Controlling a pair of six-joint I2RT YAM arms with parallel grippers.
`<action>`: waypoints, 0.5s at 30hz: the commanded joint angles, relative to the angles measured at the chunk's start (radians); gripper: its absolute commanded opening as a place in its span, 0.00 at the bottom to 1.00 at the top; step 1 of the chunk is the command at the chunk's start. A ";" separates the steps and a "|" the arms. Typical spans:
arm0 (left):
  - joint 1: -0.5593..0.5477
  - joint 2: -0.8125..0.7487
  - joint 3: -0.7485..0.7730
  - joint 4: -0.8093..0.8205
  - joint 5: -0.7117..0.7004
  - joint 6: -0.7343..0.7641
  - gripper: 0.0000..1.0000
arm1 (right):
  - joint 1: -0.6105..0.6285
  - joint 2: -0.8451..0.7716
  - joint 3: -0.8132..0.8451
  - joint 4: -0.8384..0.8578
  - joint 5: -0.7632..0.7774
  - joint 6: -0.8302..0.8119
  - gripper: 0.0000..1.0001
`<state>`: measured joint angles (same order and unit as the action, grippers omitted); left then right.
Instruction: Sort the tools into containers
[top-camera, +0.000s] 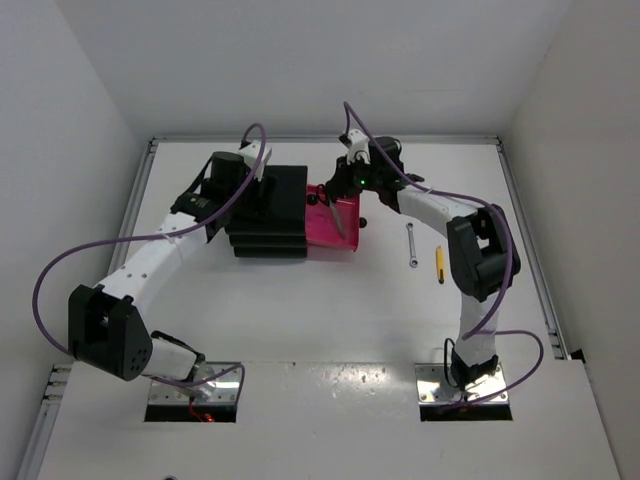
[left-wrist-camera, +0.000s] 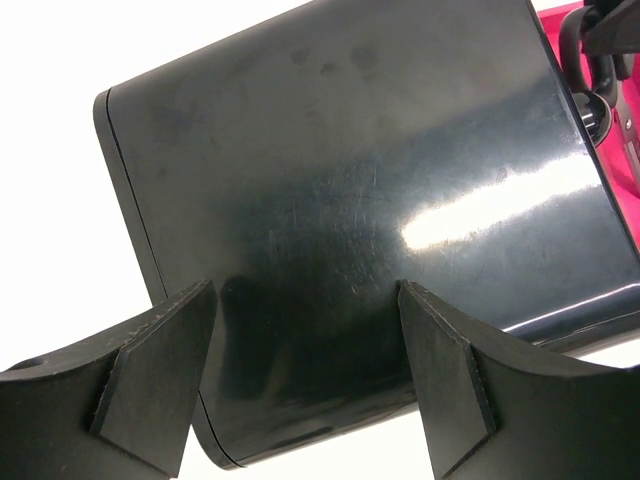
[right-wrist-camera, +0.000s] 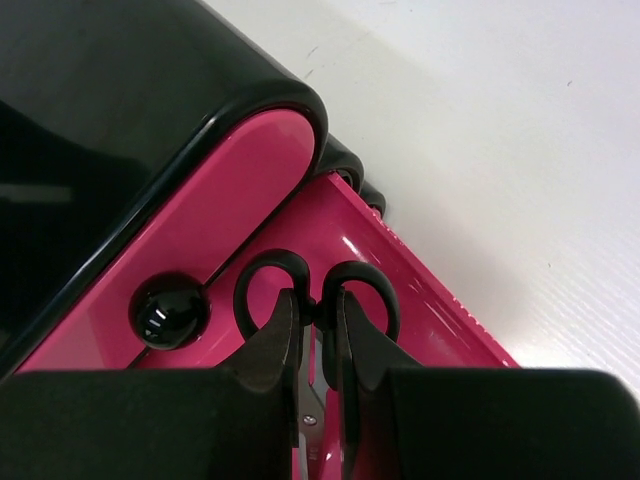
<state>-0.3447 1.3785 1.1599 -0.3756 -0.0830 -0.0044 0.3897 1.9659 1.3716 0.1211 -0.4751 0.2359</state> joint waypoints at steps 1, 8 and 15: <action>-0.010 0.016 0.003 -0.013 0.005 0.006 0.80 | 0.015 0.019 0.064 0.014 -0.017 -0.030 0.00; -0.010 0.016 0.003 -0.013 0.005 0.006 0.80 | 0.024 0.037 0.075 -0.008 -0.017 -0.040 0.02; -0.010 0.025 0.012 -0.013 0.005 0.006 0.80 | 0.024 0.056 0.084 -0.029 -0.037 -0.040 0.06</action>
<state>-0.3447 1.3869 1.1603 -0.3603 -0.0814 -0.0048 0.4049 2.0136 1.4117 0.0742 -0.4828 0.2161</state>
